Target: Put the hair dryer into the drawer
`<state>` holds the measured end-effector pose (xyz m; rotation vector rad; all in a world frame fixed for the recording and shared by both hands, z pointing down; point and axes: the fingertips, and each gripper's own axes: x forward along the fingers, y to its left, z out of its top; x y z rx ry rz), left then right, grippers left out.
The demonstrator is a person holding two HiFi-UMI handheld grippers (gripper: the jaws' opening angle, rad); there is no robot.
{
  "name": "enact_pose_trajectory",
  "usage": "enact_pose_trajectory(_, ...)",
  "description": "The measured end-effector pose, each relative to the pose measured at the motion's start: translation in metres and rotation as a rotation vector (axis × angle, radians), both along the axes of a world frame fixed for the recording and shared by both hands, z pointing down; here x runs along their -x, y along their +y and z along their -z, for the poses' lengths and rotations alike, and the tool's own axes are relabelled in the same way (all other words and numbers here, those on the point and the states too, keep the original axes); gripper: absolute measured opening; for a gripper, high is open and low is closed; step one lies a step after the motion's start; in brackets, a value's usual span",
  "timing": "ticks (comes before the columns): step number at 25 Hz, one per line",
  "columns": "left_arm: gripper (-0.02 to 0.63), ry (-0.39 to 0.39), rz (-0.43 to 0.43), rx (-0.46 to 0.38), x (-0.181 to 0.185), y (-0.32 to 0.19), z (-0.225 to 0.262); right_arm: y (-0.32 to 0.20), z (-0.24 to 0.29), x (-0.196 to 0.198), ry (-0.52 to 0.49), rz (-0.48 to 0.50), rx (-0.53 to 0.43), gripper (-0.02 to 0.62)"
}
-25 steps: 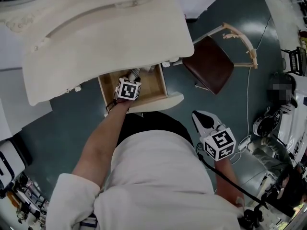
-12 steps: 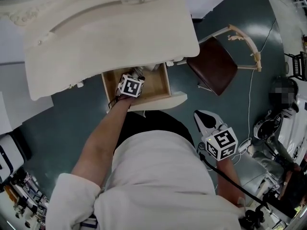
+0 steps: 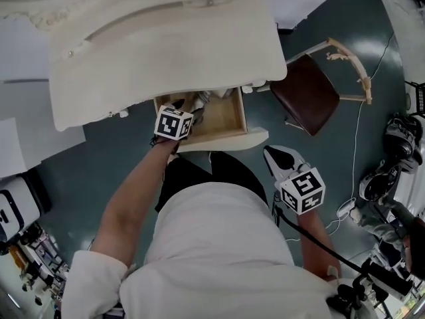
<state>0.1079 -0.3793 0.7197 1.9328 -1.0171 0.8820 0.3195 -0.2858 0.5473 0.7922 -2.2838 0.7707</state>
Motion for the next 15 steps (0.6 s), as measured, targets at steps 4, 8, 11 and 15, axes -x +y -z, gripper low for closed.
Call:
enact_pose_trajectory(4, 0.304, 0.066, 0.046, -0.015, 0.014, 0.003, 0.021, -0.008, -0.014, 0.019, -0.028, 0.038, 0.009, 0.002)
enact_pose_trajectory(8, 0.279, 0.104, 0.095, -0.062, 0.040, 0.012, 0.055, -0.003, -0.015, 0.043, -0.042, 0.082, -0.002, 0.002)
enact_pose_trajectory(11, 0.236, 0.142, 0.126, -0.095, 0.059, 0.025, 0.082, 0.003, -0.011, 0.060, -0.041, 0.099, -0.025, 0.002)
enact_pose_trajectory(15, 0.154, 0.199, 0.132, -0.141, 0.072, 0.055, 0.114, 0.014, -0.002, 0.079, -0.030, 0.093, -0.063, 0.002)
